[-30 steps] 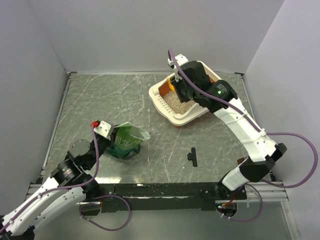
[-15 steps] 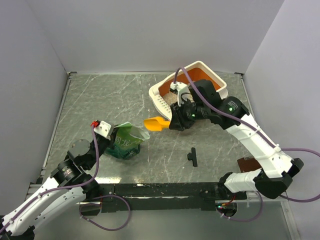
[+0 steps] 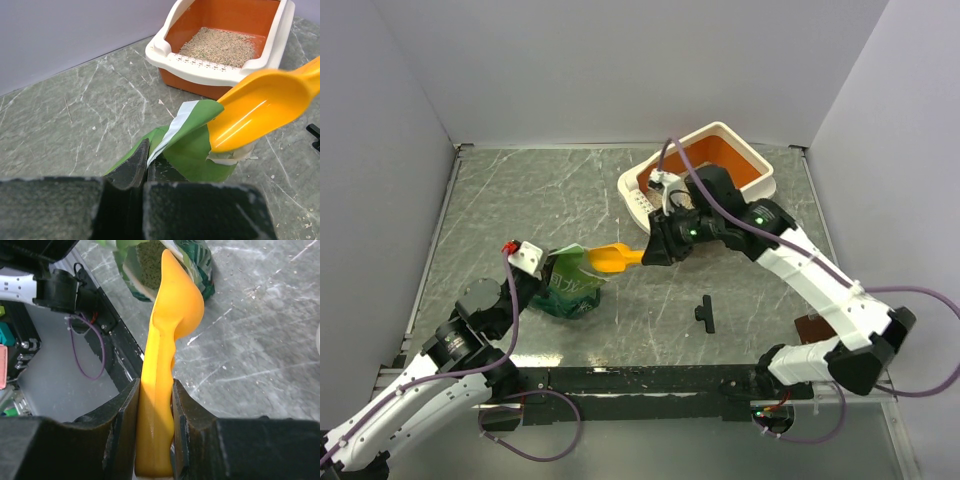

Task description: Fill the litter box with clean litter

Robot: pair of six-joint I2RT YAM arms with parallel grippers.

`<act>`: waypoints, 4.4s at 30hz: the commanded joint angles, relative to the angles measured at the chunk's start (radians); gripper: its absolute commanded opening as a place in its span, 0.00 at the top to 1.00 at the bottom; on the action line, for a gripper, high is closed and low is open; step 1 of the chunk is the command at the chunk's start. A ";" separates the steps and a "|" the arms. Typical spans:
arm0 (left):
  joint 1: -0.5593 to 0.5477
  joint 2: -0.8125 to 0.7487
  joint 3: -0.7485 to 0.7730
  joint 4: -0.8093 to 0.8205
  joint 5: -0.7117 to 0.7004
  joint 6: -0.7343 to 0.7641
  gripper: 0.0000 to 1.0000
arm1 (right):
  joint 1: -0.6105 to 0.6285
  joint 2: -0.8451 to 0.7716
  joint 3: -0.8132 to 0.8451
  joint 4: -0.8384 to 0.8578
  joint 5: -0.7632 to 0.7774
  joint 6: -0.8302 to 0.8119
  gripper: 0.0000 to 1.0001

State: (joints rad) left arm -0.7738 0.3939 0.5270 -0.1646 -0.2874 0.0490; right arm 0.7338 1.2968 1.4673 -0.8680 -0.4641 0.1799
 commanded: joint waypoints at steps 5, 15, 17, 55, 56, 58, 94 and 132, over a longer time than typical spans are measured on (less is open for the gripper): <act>-0.007 0.000 0.008 0.111 0.017 -0.009 0.99 | 0.026 0.174 -0.005 0.153 -0.099 0.050 1.00; -0.005 0.043 0.014 0.108 0.071 -0.020 0.99 | 0.032 0.450 0.194 -0.029 -0.062 0.110 1.00; -0.005 0.049 0.014 0.109 0.076 -0.021 1.00 | 0.035 0.499 0.243 -0.075 -0.064 0.116 1.00; -0.009 0.039 0.008 0.111 0.065 -0.014 0.99 | 0.049 0.745 -0.426 1.667 -0.444 0.917 1.00; -0.010 0.039 0.008 0.111 0.068 -0.014 0.99 | 0.049 0.740 -0.433 1.720 -0.443 0.940 1.00; -0.012 0.039 0.008 0.111 0.070 -0.015 0.99 | 0.049 0.728 -0.447 1.782 -0.443 0.972 1.00; -0.013 0.040 0.008 0.105 0.047 -0.006 0.99 | -0.085 0.188 -0.921 1.954 -0.424 1.017 1.00; -0.015 0.019 0.001 0.117 0.044 0.003 0.99 | -0.157 -0.551 -1.182 1.269 -0.185 1.073 1.00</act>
State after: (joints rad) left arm -0.7834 0.4271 0.5106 -0.1413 -0.2420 0.0582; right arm 0.5797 0.8326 0.2672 0.4625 -0.6846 1.2232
